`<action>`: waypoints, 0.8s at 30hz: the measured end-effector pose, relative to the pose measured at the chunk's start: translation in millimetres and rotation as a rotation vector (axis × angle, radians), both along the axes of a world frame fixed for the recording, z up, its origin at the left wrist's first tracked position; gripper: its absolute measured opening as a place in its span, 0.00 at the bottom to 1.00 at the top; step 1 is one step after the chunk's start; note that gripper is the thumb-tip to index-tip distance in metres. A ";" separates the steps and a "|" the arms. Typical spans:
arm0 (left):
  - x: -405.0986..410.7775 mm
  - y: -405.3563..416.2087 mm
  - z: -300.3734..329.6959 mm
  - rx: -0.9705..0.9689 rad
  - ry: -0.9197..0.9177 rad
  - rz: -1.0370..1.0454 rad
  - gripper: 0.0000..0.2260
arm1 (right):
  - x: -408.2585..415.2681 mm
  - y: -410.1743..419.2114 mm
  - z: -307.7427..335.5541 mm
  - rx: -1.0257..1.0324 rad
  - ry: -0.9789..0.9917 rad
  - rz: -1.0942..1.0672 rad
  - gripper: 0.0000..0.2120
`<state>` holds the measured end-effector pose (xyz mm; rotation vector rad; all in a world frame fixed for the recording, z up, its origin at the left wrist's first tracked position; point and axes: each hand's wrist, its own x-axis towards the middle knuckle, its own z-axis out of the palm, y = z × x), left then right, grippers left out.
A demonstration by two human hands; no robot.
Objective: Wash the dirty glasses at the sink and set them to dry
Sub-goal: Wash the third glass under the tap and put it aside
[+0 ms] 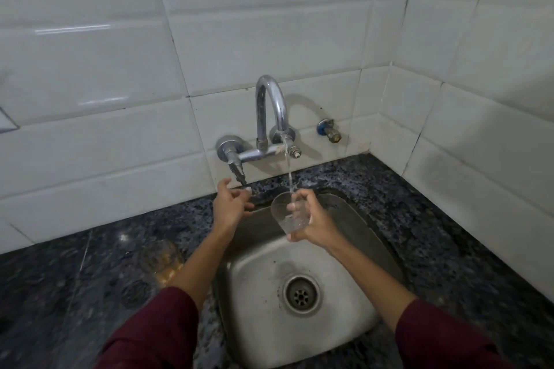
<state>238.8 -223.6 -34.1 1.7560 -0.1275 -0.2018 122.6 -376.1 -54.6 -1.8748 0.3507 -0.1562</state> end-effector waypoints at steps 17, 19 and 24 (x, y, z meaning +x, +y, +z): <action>13.2 -18.8 26.1 0.875 -0.340 -0.018 0.17 | -11.6 -22.7 53.3 -0.692 0.227 0.223 0.42; 0.3 -10.0 25.8 0.959 -0.280 -0.134 0.13 | -11.7 -21.2 59.2 -0.714 0.234 0.240 0.37; -45.7 4.2 5.9 0.977 -0.279 -0.546 0.28 | -14.1 -19.4 72.5 -0.883 0.234 0.337 0.29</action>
